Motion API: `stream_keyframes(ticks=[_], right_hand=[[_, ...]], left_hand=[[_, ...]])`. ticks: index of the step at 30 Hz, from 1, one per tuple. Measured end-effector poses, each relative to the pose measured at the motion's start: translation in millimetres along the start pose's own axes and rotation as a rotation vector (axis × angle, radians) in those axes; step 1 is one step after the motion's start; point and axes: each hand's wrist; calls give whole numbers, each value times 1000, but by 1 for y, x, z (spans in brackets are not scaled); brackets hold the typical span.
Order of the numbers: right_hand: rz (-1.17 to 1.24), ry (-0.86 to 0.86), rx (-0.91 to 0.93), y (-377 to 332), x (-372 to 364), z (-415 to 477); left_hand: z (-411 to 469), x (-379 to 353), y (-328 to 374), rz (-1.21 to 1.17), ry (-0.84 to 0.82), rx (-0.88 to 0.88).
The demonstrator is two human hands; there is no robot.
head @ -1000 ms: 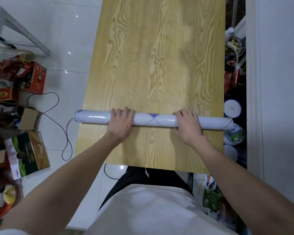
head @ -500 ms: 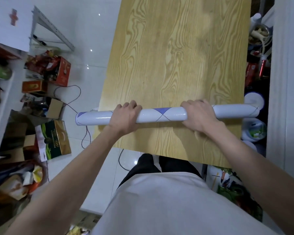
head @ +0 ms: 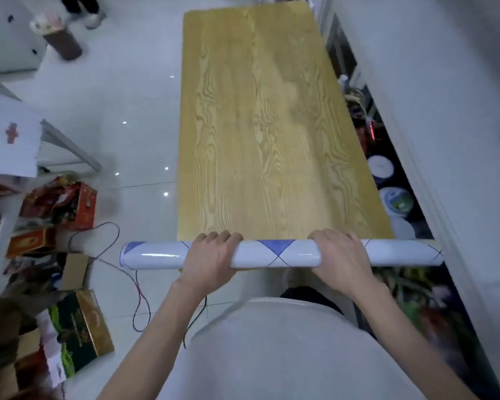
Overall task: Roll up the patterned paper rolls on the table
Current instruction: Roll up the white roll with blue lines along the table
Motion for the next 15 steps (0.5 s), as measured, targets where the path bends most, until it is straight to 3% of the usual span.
stream_keyframes(ticks=[3, 7, 15], right_hand=[[26, -2, -115, -19, -2, -43], [35, 10, -292, -42, -3, -106], [-17, 156, -607, -48, -5, -237]], left_hand=[[-15, 4, 0, 7, 57, -140], [-26, 9, 13, 12, 16, -308], [-56, 8, 98, 121, -2, -593]])
Point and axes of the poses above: each hand's wrist, its own z-axis towards the middle knuckle, its own x-axis out of the back of the hand, y = z × x, and after that the axes turned 14 degrees about -z, right-handed
